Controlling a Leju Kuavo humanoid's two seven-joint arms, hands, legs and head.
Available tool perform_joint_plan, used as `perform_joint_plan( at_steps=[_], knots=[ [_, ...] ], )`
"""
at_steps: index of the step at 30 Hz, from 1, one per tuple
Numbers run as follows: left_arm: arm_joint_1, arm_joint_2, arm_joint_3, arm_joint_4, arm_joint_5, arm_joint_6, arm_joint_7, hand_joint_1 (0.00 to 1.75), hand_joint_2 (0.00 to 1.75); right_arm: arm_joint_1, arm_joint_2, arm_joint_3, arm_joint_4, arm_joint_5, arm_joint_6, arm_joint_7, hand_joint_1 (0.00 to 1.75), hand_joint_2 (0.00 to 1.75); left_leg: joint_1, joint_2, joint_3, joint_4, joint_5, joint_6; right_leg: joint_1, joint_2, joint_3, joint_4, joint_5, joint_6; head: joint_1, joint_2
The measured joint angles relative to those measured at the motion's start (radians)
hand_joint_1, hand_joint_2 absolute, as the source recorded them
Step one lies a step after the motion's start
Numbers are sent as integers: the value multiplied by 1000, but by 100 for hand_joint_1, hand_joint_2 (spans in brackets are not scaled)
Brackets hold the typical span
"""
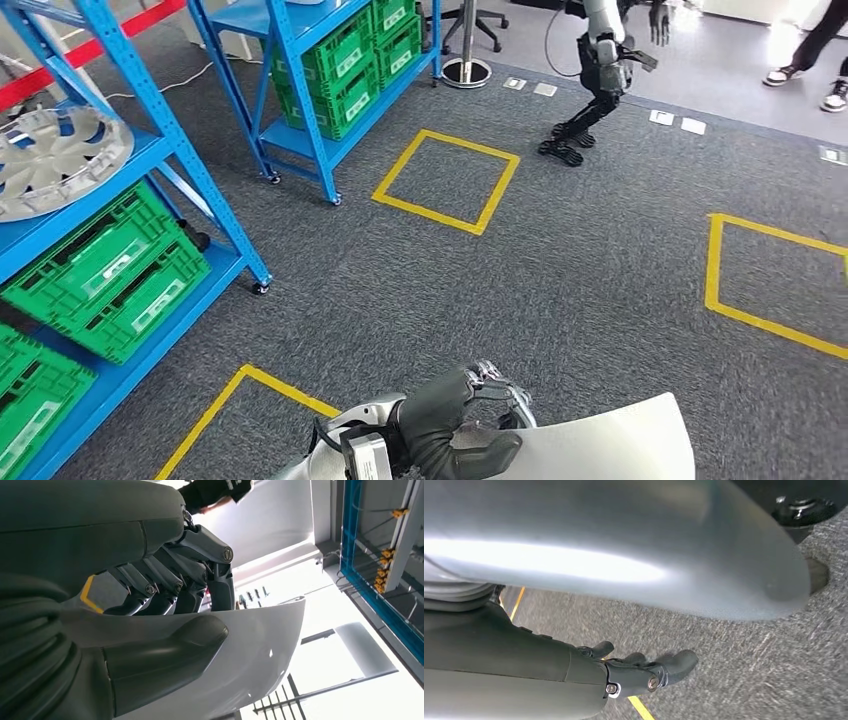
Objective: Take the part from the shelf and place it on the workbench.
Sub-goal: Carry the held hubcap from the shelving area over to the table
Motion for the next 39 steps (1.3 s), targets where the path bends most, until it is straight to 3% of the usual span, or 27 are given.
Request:
perform_joint_plan(
  at_steps=[1,2,4,6,8,10,12,14,16,17,18,19,21,22,23,25,26,27,29,31,32,33,34,36,38,39],
  knots=[
    [3,3,0,0,1,0,0,175,175,0,0,0,0,1,0,0,0,0,2,-4,-20,43,-12,-1,0,15,-2,0,2,1,-1,0],
    [5,5,0,0,3,0,0,175,175,2,0,0,0,1,0,1,0,0,4,-5,-26,54,-5,-3,-1,29,-4,1,3,2,-1,0],
    [5,7,0,0,5,2,0,175,175,4,-1,0,0,1,0,2,0,0,10,-18,22,-41,61,-4,-4,60,-6,3,7,9,-2,0],
    [5,8,0,-1,7,3,0,175,175,3,-1,0,0,2,0,6,0,0,18,-68,82,-170,112,-4,-7,88,-11,7,10,20,-4,0],
    [6,8,0,-2,8,3,0,175,175,2,-1,0,0,2,0,10,0,0,19,-100,99,-216,119,3,-9,110,-21,7,16,37,-4,0],
    [6,7,-1,-3,9,4,0,175,175,4,-2,0,0,2,1,15,0,0,15,-80,98,-220,126,19,-14,122,-28,4,24,52,-2,0],
    [6,4,-1,-5,11,4,0,175,175,7,-3,0,0,2,1,19,0,0,13,-53,100,-226,133,36,-11,74,-47,37,6,58,2,0],
    [8,3,-1,-7,13,4,0,175,175,5,-3,0,0,2,1,20,0,0,9,-20,98,-228,135,45,-4,10,-103,150,-54,57,9,0],
    [10,5,-1,-7,15,4,0,175,175,4,-3,0,0,3,1,19,0,0,2,16,93,-227,134,49,-3,-5,-159,272,-105,56,12,0],
    [11,5,-1,-7,15,4,0,175,175,4,-3,0,0,4,1,19,0,0,-1,33,92,-226,134,51,-3,-7,-164,290,-106,55,12,0],
    [11,6,-1,-7,16,4,0,175,175,6,-3,0,0,4,1,19,0,0,-3,48,91,-225,133,52,-1,-10,-147,269,-91,52,12,0],
    [11,5,-1,-7,18,4,0,175,175,7,-4,-1,0,5,1,19,0,0,-5,62,91,-225,132,52,1,-19,-111,212,-65,47,12,0],
    [10,4,-1,-8,22,4,0,175,175,5,-5,-1,0,5,1,20,0,0,-10,86,93,-224,129,49,12,-67,-30,74,-24,31,13,0],
    [9,3,-1,-9,24,4,0,175,175,3,-6,0,0,5,1,20,0,0,-12,96,95,-224,126,45,17,-85,-6,32,-15,24,12,0],
    [8,2,-1,-9,26,4,0,175,175,1,-7,0,0,6,1,20,0,0,-13,105,98,-225,124,41,22,-95,3,12,-14,17,12,0],
    [7,-1,-1,-10,28,4,0,175,175,2,-7,-1,0,6,1,22,0,0,-14,124,104,-228,121,31,22,-75,3,9,-9,10,11,0],
    [6,-3,-1,-10,28,4,0,175,175,4,-8,-1,0,7,1,23,0,0,-13,113,104,-223,115,25,18,-64,3,5,-6,5,11,0],
    [6,-4,-1,-10,28,4,0,175,175,4,-8,-1,0,8,1,25,0,0,-11,88,98,-204,101,19,14,-52,4,1,-2,1,10,0],
    [6,-3,-2,-10,28,4,0,175,175,3,-8,-1,0,9,0,25,0,0,-5,21,57,-108,44,8,9,-28,4,-3,4,-5,8,0],
    [9,2,-2,-8,28,4,0,175,175,1,-9,-1,0,10,-1,24,0,0,-1,-3,-1,17,-9,3,8,1,2,-3,5,-7,7,0],
    [10,4,-2,-7,28,4,0,175,175,2,-9,-1,0,10,0,25,0,0,0,-5,-17,46,-10,1,8,16,1,-2,5,-7,7,0],
    [10,5,-2,-7,28,4,0,175,175,3,-9,-1,0,10,0,25,0,0,3,-7,-15,37,9,-1,7,32,1,-1,6,-5,7,0],
    [9,5,-2,-7,28,4,0,175,175,4,-9,-1,0,10,0,25,0,0,6,-12,4,-11,45,-2,6,47,1,1,6,-3,7,0],
    [9,6,-2,-7,28,4,0,175,175,3,-9,-1,0,11,0,25,0,0,15,-54,61,-145,111,-3,4,76,-2,8,6,6,6,0],
    [8,6,-2,-7,28,4,0,175,175,1,-9,-1,0,13,0,25,0,0,17,-87,87,-213,131,2,2,99,-11,11,8,21,6,0],
    [8,6,-2,-7,28,4,0,175,175,1,-9,-1,0,13,0,25,0,0,13,-86,87,-216,129,9,0,109,-15,9,12,29,6,0]
  ],
)
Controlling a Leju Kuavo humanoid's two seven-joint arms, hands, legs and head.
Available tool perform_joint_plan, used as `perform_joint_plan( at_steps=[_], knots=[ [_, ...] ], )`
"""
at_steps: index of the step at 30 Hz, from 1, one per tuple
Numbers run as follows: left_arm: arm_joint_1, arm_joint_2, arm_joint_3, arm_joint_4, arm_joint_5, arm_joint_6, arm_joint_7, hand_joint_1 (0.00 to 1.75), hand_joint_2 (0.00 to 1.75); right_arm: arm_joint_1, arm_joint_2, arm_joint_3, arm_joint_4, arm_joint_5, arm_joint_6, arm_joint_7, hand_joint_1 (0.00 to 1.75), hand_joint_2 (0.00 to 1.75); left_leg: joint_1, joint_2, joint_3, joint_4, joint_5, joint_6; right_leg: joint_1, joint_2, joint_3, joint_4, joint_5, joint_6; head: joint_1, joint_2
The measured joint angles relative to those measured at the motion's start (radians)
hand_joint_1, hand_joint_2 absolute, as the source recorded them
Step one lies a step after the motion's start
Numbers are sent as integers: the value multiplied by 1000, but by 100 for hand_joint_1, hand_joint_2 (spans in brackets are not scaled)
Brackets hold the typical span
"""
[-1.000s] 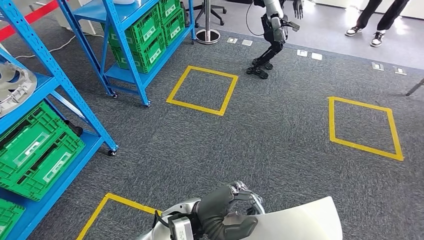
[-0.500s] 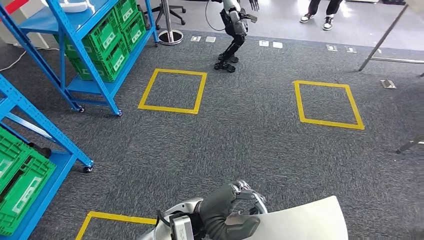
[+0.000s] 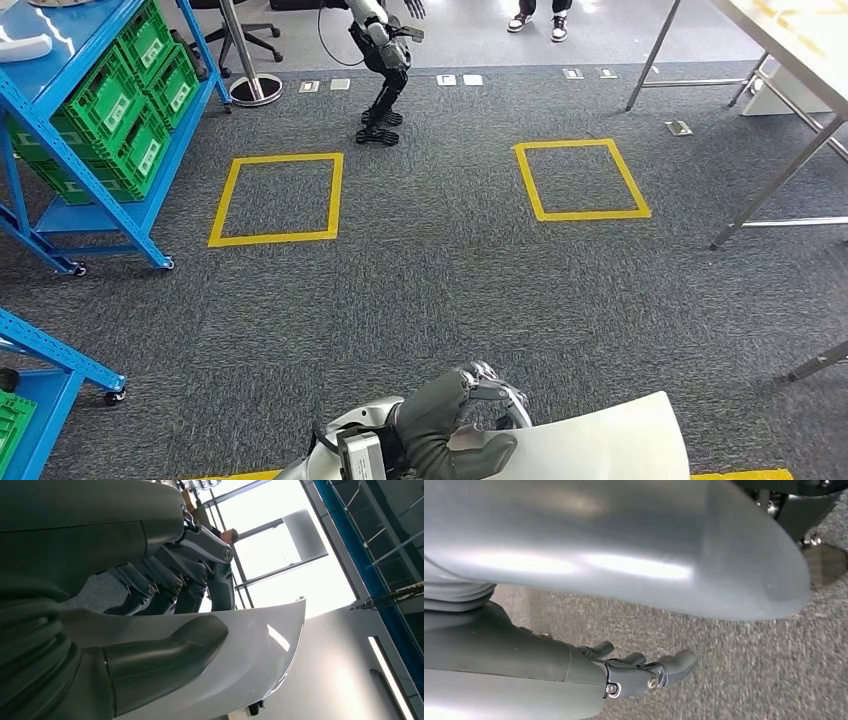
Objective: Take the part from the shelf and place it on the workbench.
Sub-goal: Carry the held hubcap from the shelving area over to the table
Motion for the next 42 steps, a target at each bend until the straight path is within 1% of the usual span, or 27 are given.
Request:
perform_joint_plan(
  at_steps=[1,2,3,4,6,8,9,10,12,14,15,17,19,21,23,24,25,26,28,30,32,34,36,38,39,40,42],
  knots=[
    [-1,-1,0,0,0,0,0,175,175,1,0,0,0,0,0,0,0,0,-2,11,0,-1,4,9,-3,8,-3,-3,4,8,0,0],
    [-1,-3,0,0,0,0,0,175,175,3,0,0,0,0,0,0,0,0,-3,23,1,-4,7,17,-5,0,-7,0,3,13,0,0],
    [-2,-5,0,-1,0,0,0,175,175,4,0,0,0,0,0,0,0,0,-3,35,3,-8,11,25,-5,-22,-15,15,-6,16,3,0],
    [-3,-6,0,-1,0,0,0,175,175,4,0,0,0,0,0,0,0,0,-3,49,3,-11,13,31,-3,-52,-32,49,-26,18,5,0],
    [-2,-6,0,-1,0,0,0,175,175,1,0,0,0,1,0,0,0,0,-7,80,1,-13,13,38,1,-104,-91,170,-90,21,10,0],
    [0,-4,-1,0,0,0,0,175,175,0,0,0,0,1,0,2,0,0,-11,112,-1,-12,12,41,1,-114,-137,271,-128,23,11,0],
    [0,-4,-1,1,0,0,0,175,175,2,0,0,0,2,0,3,0,0,-13,127,-2,-11,11,42,1,-116,-133,273,-121,22,12,0],
    [-1,-4,-1,1,0,0,0,175,175,3,0,0,0,2,0,6,0,0,-14,141,-2,-10,9,41,2,-122,-109,234,-98,20,12,0],
    [-2,-5,-2,0,0,0,0,175,175,3,0,0,0,3,0,10,0,0,-18,165,0,-8,5,37,7,-163,-28,99,-47,12,13,0],
    [-3,-6,-2,0,0,0,0,175,175,-1,0,0,0,3,0,11,0,0,-21,184,4,-6,-1,27,15,-197,18,16,-27,-1,13,0],
    [-3,-7,-3,-1,0,0,0,175,175,-2,0,0,0,4,0,10,0,0,-22,193,7,-7,-3,22,19,-198,20,7,-28,-7,12,0],
    [-4,-10,-4,-2,0,0,0,175,175,0,0,0,0,4,0,9,0,0,-20,205,13,-8,-8,11,17,-176,20,1,-24,-17,12,0],
    [-5,-12,-5,-6,1,0,0,175,175,2,0,-1,0,6,0,9,0,0,-17,165,2,27,-35,1,10,-153,23,-6,-18,-27,10,0],
    [-4,-9,-5,-8,2,1,0,175,175,-1,0,-1,0,7,0,7,0,0,-13,105,-48,141,-98,-6,7,-128,23,-8,-16,-34,6,0],
    [-1,-3,-5,-8,3,2,0,175,175,-2,0,-1,0,8,0,7,0,0,-11,84,-109,262,-145,-9,7,-100,22,-7,-15,-37,4,0],
    [-1,-1,-5,-8,3,3,0,175,175,-1,-1,-1,0,9,0,7,0,0,-10,81,-121,282,-141,-10,6,-85,23,-7,-15,-36,3,0],
    [-1,0,-5,-8,3,3,0,175,175,0,-1,-1,0,9,0,7,0,0,-8,78,-113,259,-115,-10,6,-70,24,-6,-15,-35,3,0],
    [-1,1,-5,-9,3,3,0,175,175,1,-1,-1,0,10,0,7,0,0,-5,71,-89,204,-76,-10,5,-55,25,-5,-16,-32,3,0],
    [-2,2,-5,-10,3,4,0,175,175,0,-1,-1,0,10,0,8,0,0,3,18,-32,67,-10,-10,4,-27,22,0,-17,-23,2,0],
    [-2,2,-5,-10,5,6,0,175,175,-2,-1,-1,0,11,0,10,0,0,5,-21,-10,6,7,-5,1,-3,12,3,-15,-7,2,0],
    [-3,1,-7,-12,7,11,0,175,175,0,-1,-1,0,14,0,12,0,0,0,-5,-10,2,10,9,-5,14,5,1,-10,9,2,0],
    [-5,-2,-10,-14,7,15,0,175,175,3,-1,-1,0,16,0,13,0,0,-1,22,-6,-6,15,24,-4,-24,-8,22,-22,18,6,0],
    [-4,-3,-13,-17,8,19,0,175,175,0,-1,-1,0,16,0,13,0,0,-4,55,-4,-11,17,34,0,-90,-56,119,-74,22,12,0],
    [-2,0,-14,-17,8,22,0,175,175,-2,-1,-1,0,18,0,13,0,0,-9,92,-4,-10,14,40,1,-113,-121,251,-129,25,14,0],
    [-1,1,-14,-17,8,24,0,175,175,-2,-1,-1,0,18,0,13,0,0,-11,108,-4,-10,13,41,1,-115,-137,284,-135,26,14,0],
    [-1,2,-14,-17,9,25,0,175,175,0,-1,-1,0,19,0,12,0,0,-12,123,-4,-9,11,42,1,-118,-132,278,-123,25,14,0],
    [-1,2,-15,-19,10,26,0,175,175,2,-2,-1,0,20,0,12,0,0,-13,148,-1,-7,7,39,3,-139,-63,156,-63,21,15,0]
  ],
)
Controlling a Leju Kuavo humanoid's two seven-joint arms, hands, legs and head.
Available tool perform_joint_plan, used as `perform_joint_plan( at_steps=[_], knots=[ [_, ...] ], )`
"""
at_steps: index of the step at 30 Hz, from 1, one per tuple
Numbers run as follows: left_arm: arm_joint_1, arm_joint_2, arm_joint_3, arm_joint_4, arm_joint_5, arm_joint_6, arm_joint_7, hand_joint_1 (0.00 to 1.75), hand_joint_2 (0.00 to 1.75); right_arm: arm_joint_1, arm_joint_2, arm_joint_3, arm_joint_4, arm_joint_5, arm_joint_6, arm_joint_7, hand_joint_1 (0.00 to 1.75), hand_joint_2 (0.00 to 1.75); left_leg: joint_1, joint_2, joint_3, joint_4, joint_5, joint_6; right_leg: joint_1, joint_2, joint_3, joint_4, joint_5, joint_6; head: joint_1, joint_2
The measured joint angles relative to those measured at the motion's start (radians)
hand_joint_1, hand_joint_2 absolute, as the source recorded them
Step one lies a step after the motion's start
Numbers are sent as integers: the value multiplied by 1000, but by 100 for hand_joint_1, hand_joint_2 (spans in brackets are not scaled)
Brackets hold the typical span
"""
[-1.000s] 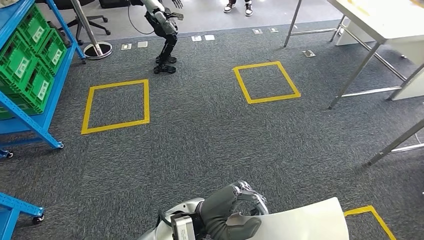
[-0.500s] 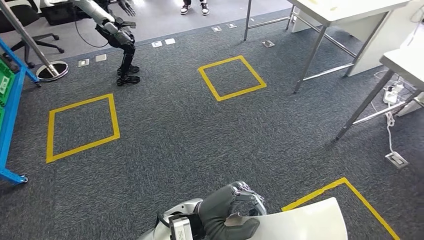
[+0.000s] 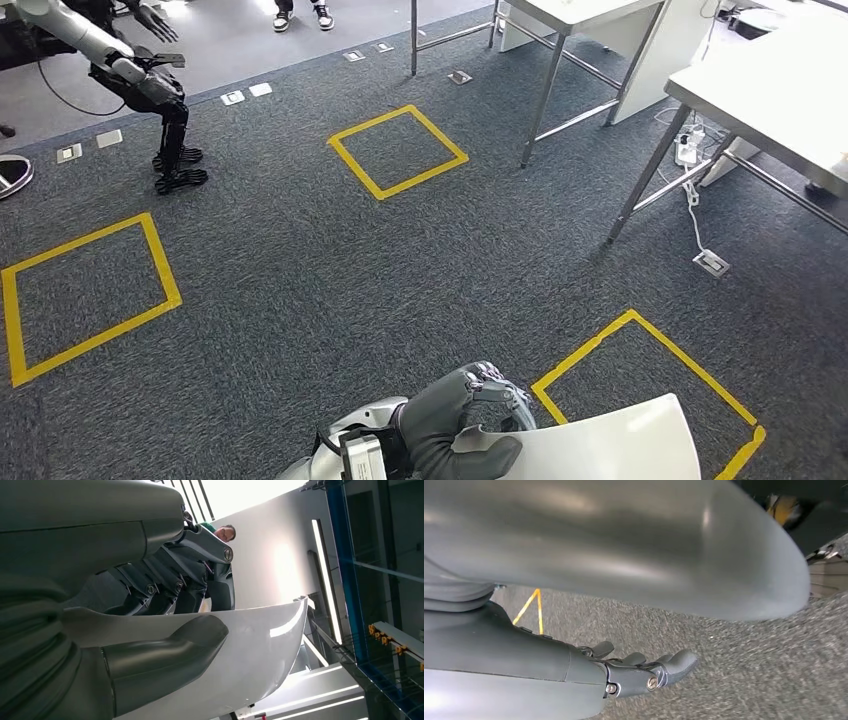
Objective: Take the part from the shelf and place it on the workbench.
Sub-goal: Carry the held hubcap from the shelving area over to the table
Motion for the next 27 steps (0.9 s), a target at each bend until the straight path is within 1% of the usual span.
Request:
perform_joint_plan(
  at_steps=[1,2,3,4,5,6,7,8,9,10,11,12,13,14,15,16,17,18,20,21,22,23,24,25,26,27],
  knots=[
    [0,0,0,-1,1,0,0,175,175,-1,-1,0,0,1,0,0,0,0,-2,10,2,1,-3,-3,4,-19,38,-68,23,-5,0,0],
    [0,0,-1,-3,1,0,0,175,175,-2,-1,0,0,2,0,-1,0,0,-3,19,3,1,-5,-8,8,-34,66,-120,38,-13,0,0],
    [0,0,-1,-5,1,0,0,175,175,-3,-1,0,0,2,0,-1,0,0,-4,27,5,2,-8,-13,12,-43,79,-147,43,-20,-1,0],
    [-1,1,-2,-6,2,0,0,175,175,-4,-2,0,0,3,0,-1,0,0,-5,34,7,0,-9,-18,16,-40,77,-150,41,-27,-1,0],
    [-1,1,-3,-7,2,0,0,175,175,-3,-2,0,0,3,0,0,0,0,-4,41,10,-2,-9,-24,17,-31,76,-153,43,-33,-1,0],
    [-1,0,-4,-8,3,1,0,175,175,-1,-3,0,0,4,0,0,0,0,-3,39,12,0,-12,-30,15,-21,77,-157,46,-38,-1,0],
    [-1,0,-5,-10,4,1,0,175,175,1,-3,0,0,4,0,1,0,0,-2,24,10,12,-21,-35,11,-12,79,-161,49,-44,-2,0],
    [-1,0,-6,-12,6,2,0,175,175,1,-3,0,0,5,0,1,0,0,0,0,-2,42,-41,-41,7,-3,81,-166,53,-49,-3,0],
    [0,2,-6,-13,7,3,0,175,175,0,-3,0,0,5,0,1,0,0,2,-28,-24,93,-70,-45,3,8,83,-168,55,-53,-5,0],
    [1,4,-6,-14,8,4,0,175,175,-1,-3,0,0,6,0,1,0,0,3,-50,-54,158,-104,-47,2,19,82,-169,56,-55,-6,0],
    [3,8,-6,-14,8,6,0,175,175,-3,-3,0,0,6,0,1,0,0,4,-60,-85,221,-129,-49,2,31,82,-169,56,-56,-8,0],
    [4,11,-6,-13,8,7,0,175,175,-3,-4,0,0,6,0,1,0,0,5,-63,-107,263,-139,-50,2,44,81,-168,57,-56,-8,0],
    [5,14,-6,-13,8,7,0,175,175,-2,-4,0,0,7,0,1,0,0,5,-65,-113,270,-130,-51,2,58,82,-168,57,-55,-8,0],
    [6,16,-6,-14,9,7,0,175,175,-1,-4,0,0,7,0,1,0,0,6,-68,-101,241,-103,-50,1,72,82,-167,58,-53,-9,0],
    [6,17,-6,-14,9,8,0,175,175,-1,-3,0,0,7,0,1,0,0,8,-77,-73,178,-64,-49,0,85,82,-166,58,-51,-9,0],
    [6,17,-6,-15,9,8,0,175,175,-1,-3,0,0,7,0,1,0,0,10,-90,-42,108,-32,-48,1,96,82,-163,58,-48,-9,0],
    [5,18,-6,-16,9,8,0,175,175,-1,-3,0,0,7,0,1,0,0,11,-102,-18,50,-10,-45,1,107,80,-160,58,-43,-10,0],
    [5,19,-7,-17,9,8,0,175,175,0,-3,0,0,8,0,1,0,0,10,-111,-3,13,1,-41,2,113,78,-159,57,-37,-10,0],
    [5,19,-7,-20,9,9,0,175,175,5,-3,0,0,8,0,1,0,0,5,-110,-1,1,2,-28,-1,122,74,-161,59,-22,-10,0],
    [5,18,-7,-22,9,9,0,175,175,8,-4,0,0,8,0,1,0,0,5,-106,0,-1,6,-20,-3,121,73,-162,60,-15,-10,0],
    [5,18,-7,-23,9,9,0,175,175,9,-4,0,0,8,0,1,0,0,6,-102,0,-4,10,-13,-3,110,70,-155,55,-11,-9,0],
    [5,17,-7,-25,9,9,0,175,175,9,-4,0,0,8,0,1,0,0,7,-97,1,-7,14,-7,-3,90,59,-131,38,-8,-6,0],
    [6,17,-7,-25,9,9,0,175,175,8,-4,0,0,8,0,1,0,0,8,-90,0,-9,16,-3,-1,67,38,-85,11,-5,-3,0],
    [7,18,-7,-25,9,9,0,175,175,5,-4,0,0,8,0,1,0,0,7,-83,-1,-10,17,0,0,44,7,-18,-25,-3,0,0],
    [9,19,-7,-25,9,9,0,175,175,4,-4,0,0,8,0,1,0,0,5,-75,-2,-9,16,1,0,32,-26,52,-57,-1,2,0],
    [11,20,-7,-25,9,9,0,175,175,3,-4,0,0,8,0,1,0,0,3,-68,-3,-9,16,2,0,26,-50,105,-75,0,2,0]
  ],
)
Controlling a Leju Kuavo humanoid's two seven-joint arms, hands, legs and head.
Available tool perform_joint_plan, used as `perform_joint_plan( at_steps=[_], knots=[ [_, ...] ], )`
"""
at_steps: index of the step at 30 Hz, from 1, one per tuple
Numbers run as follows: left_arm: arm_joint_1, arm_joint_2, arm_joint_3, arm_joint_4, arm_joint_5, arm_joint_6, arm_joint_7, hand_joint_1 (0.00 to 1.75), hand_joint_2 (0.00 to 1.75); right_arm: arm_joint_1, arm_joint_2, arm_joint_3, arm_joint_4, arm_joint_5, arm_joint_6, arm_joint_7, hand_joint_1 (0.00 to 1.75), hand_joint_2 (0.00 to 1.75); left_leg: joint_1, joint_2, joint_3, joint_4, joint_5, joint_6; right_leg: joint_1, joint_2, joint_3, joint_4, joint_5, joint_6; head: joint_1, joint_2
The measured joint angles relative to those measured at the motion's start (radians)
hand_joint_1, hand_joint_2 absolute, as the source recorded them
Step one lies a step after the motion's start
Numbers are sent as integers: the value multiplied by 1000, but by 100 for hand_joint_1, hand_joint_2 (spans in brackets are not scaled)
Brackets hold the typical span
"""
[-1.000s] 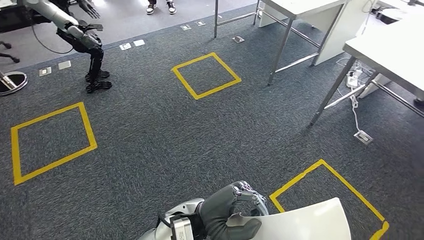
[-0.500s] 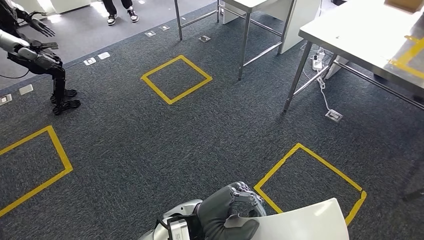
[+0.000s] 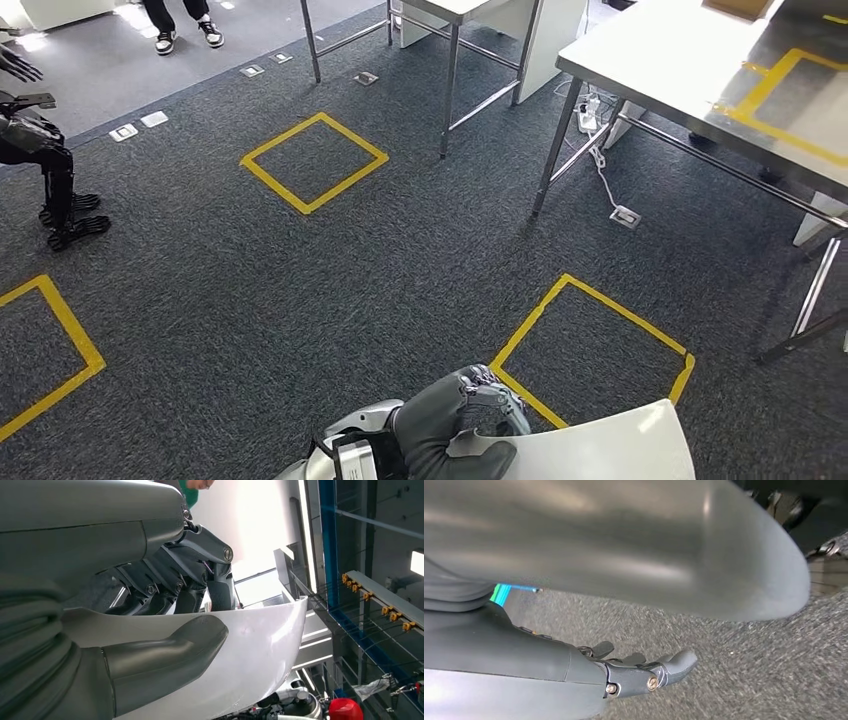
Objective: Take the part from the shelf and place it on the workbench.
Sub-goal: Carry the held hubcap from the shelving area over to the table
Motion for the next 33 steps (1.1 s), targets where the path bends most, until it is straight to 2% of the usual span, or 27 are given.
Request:
perform_joint_plan(
  at_steps=[1,2,4,5,6,7,10,12,17,33],
  knots=[
    [2,1,0,0,0,0,0,175,175,1,0,0,0,0,0,0,0,0,-1,6,0,1,-1,0,0,-2,-7,19,1,0,0,0],
    [3,1,0,0,0,0,0,175,175,1,0,0,0,0,0,0,0,0,-1,10,0,1,-1,0,0,-3,7,-5,20,-1,0,0],
    [3,0,0,0,0,0,0,175,175,2,0,0,0,1,0,0,0,0,-2,14,1,4,-4,-3,1,-10,80,-141,79,-7,1,0],
    [3,0,0,-1,0,0,0,175,175,1,0,0,0,1,0,0,0,0,-3,15,1,6,-6,-7,3,-14,114,-204,100,-13,1,0],
    [3,-1,0,-1,0,0,0,175,175,0,0,0,0,1,0,0,0,0,-6,15,0,9,-8,-11,6,-17,136,-248,111,-17,1,0],
    [3,-1,0,-1,0,0,0,175,175,-1,0,0,0,1,0,0,0,0,-8,15,0,10,-11,-10,7,-19,143,-265,113,-20,0,0],
    [3,-1,0,-1,0,0,0,175,175,-1,0,0,0,1,0,0,0,0,-10,15,0,7,-10,-10,9,-16,144,-266,116,-23,-2,0],
    [3,0,0,-1,0,0,0,175,175,-1,0,0,0,1,-1,0,0,0,-9,15,3,1,-7,-18,11,-16,143,-266,116,-28,-2,0],
    [3,0,0,-1,0,0,0,175,175,-2,0,0,0,1,-1,0,0,0,-8,15,6,-5,-2,-26,11,-15,142,-265,115,-34,-2,0],
    [3,0,0,-2,0,0,0,175,175,-2,0,0,0,1,-1,0,0,0,-9,15,5,-4,-2,-27,10,-15,143,-265,117,-34,-2,0]
  ],
)
